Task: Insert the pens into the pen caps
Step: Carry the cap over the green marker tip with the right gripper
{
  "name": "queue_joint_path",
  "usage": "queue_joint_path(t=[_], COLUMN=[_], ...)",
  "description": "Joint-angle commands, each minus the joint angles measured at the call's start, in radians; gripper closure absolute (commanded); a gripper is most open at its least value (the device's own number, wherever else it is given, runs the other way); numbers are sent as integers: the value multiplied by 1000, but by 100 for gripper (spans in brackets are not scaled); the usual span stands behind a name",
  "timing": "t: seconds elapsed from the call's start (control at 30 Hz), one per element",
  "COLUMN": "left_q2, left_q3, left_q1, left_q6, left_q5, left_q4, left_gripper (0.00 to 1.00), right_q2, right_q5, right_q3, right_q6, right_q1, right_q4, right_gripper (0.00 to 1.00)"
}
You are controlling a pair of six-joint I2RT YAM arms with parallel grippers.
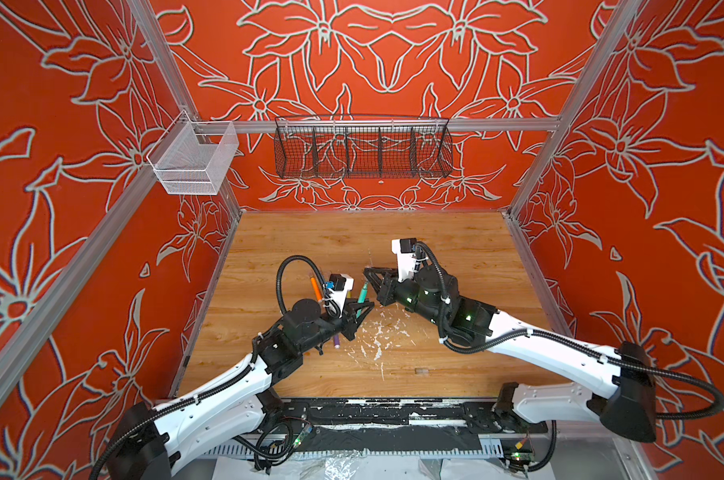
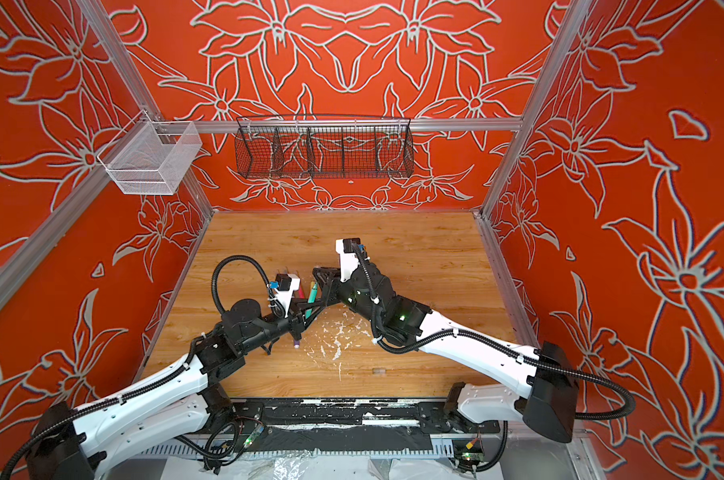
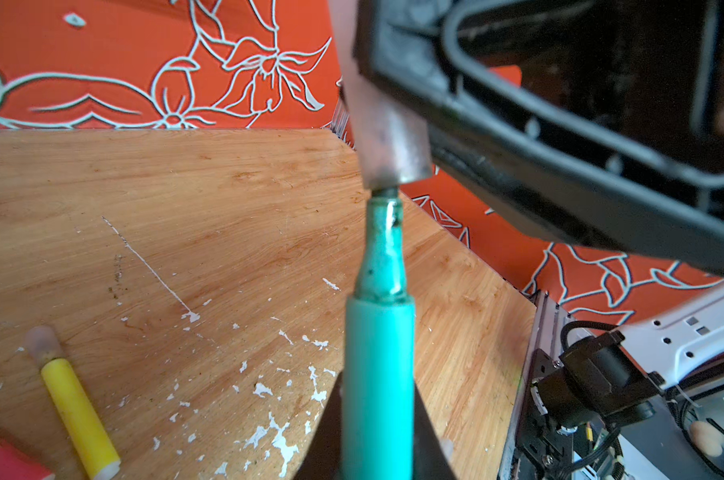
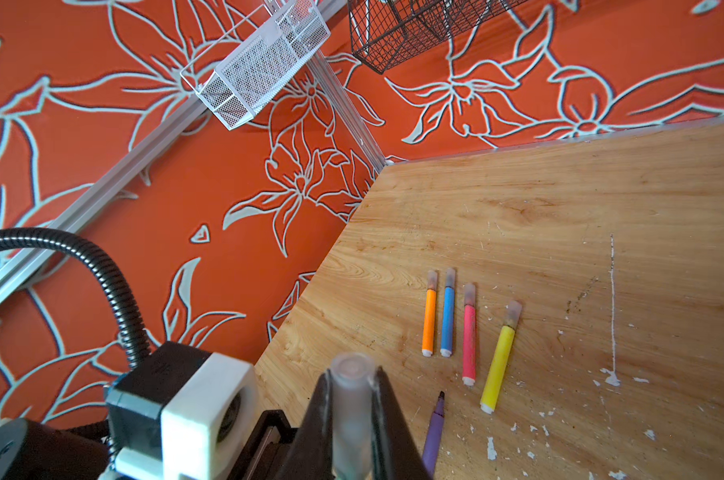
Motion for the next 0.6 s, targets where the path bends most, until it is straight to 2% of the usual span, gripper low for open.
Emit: queue_joint_path(t=[0.0, 0.27, 0.37, 0.57], left_q2=[-18, -7, 6, -3], left_q3=[-13, -5, 6, -16], left_q1=[1, 3, 12, 85], left_q6=[-5, -37, -63, -142], left_q5=[-13, -7, 21, 118], left_q4=[15, 15, 14, 57], left_gripper=[100, 100, 100, 100], right_q2=[-29, -22, -12, -4], right_q5=[19, -5, 3, 50], right_q3=[-32, -111, -137, -186], right_q6=[23, 65, 77, 92], right_q1=[9, 29, 58, 125], right_q4=[45, 154, 201, 261], right_gripper=[100, 100, 100, 100])
